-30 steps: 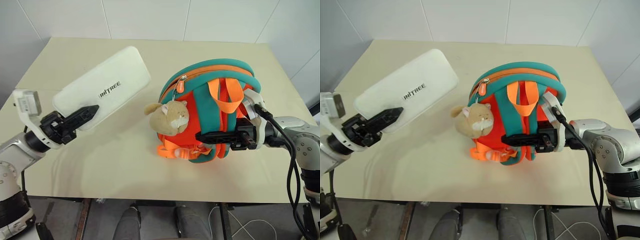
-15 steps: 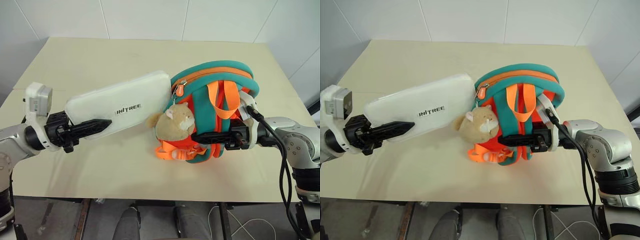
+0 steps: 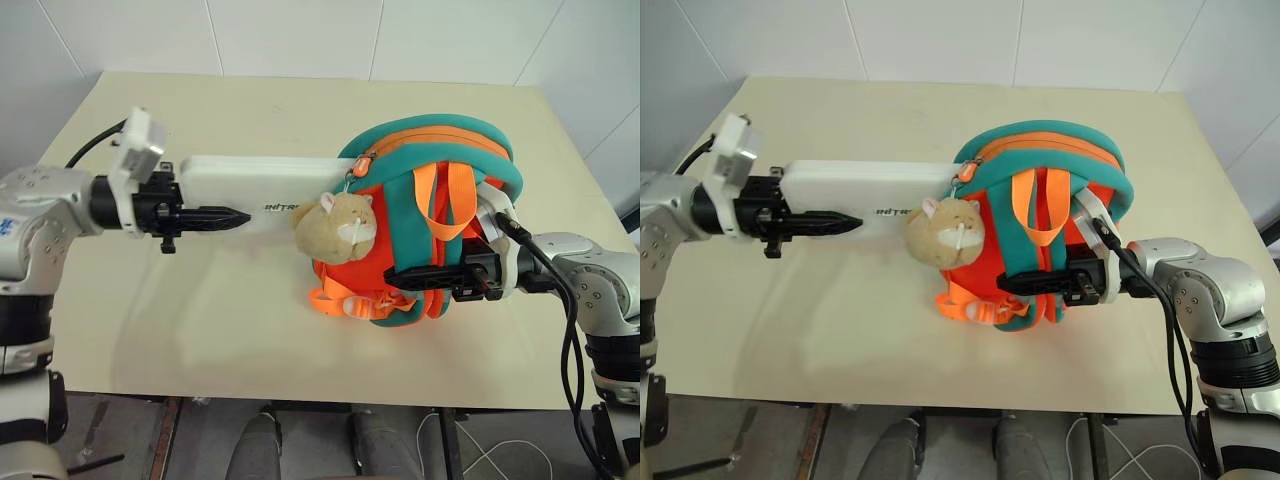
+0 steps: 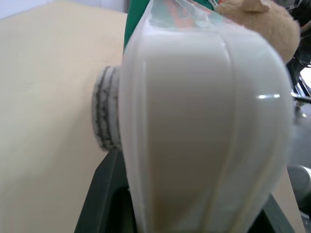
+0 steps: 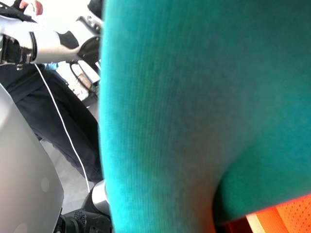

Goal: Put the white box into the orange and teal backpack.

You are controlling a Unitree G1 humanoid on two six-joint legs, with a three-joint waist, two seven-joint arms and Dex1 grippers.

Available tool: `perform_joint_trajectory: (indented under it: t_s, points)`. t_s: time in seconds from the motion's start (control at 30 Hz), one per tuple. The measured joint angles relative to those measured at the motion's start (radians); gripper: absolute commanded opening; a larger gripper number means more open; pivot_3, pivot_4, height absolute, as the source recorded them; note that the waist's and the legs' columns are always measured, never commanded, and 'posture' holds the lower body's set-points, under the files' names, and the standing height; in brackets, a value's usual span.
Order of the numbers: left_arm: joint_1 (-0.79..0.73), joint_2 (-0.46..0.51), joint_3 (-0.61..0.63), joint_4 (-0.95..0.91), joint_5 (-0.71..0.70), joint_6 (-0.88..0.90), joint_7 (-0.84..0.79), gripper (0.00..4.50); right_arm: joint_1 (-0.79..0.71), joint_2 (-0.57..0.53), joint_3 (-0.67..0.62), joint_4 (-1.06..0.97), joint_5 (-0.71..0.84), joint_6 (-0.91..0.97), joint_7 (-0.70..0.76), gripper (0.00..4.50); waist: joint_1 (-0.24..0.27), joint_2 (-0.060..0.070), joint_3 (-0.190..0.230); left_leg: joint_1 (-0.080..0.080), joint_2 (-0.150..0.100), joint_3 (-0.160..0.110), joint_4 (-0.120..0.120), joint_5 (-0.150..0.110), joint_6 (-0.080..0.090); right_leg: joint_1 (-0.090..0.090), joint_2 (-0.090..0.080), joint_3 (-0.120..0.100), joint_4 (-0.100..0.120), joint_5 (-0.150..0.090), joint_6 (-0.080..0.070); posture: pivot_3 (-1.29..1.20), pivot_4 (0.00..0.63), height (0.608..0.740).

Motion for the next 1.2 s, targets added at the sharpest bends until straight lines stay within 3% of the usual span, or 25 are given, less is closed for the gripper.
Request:
perform_joint_trajectory:
  t_s: [0.1,0.27,0.6,0.87,1.0,1.2]
  points:
    - [-0.124,-0.021,-0.11,0.023,0.075,0.015,-0.04,1.3,-0.001,0.004,0.004,-0.005,0.0,0.001,0.0,0.02,0.0,0.0,0.0,0.0,0.0,0.0,0.0,0.0,0.0,0.0,0.0,0.0,0.001,0.0,0.001,0.0,0.15,0.74]
    - [-0.259,-0.222,-0.246,0.139,0.2,0.023,0.0,1.3,0.002,0.016,0.005,-0.018,-0.004,0.001,-0.007,0.02,0.002,0.0,0.0,-0.001,0.0,0.0,0.003,0.0,0.001,0.0,0.001,0.0,0.002,-0.001,0.001,0.0,0.15,0.74]
    - [-0.307,-0.578,-0.285,0.292,0.343,-0.053,0.198,1.3,0.028,0.037,-0.01,-0.072,0.007,0.004,-0.068,0.02,0.013,0.0,0.0,-0.003,0.0,-0.001,0.009,0.0,0.001,0.0,0.001,0.0,0.005,-0.001,0.001,0.0,0.15,0.74]
    - [-0.262,-0.579,-0.238,0.241,0.339,-0.047,0.22,3.61,0.067,0.036,-0.046,-0.114,0.034,0.022,-0.115,0.0,0.019,0.0,0.0,-0.002,0.0,-0.001,0.011,0.0,0.001,0.0,0.001,0.0,0.007,0.0,0.002,0.0,0.15,0.74]
    - [-0.252,-0.488,-0.209,0.21,0.303,-0.039,0.137,4.45,0.087,0.036,-0.047,-0.125,0.04,0.022,-0.133,0.0,0.012,0.001,0.0,-0.002,0.0,-0.001,0.01,0.0,0.001,0.0,0.001,0.0,0.007,0.0,0.002,0.0,0.15,0.74]
    - [-0.224,-0.294,-0.177,0.179,0.296,-0.093,-0.033,4.45,0.091,0.037,-0.045,-0.124,0.037,0.018,-0.142,0.0,0.01,0.001,0.0,-0.002,0.0,-0.001,0.009,0.0,0.0,0.0,0.001,0.0,0.007,0.0,0.002,0.0,0.15,0.74]
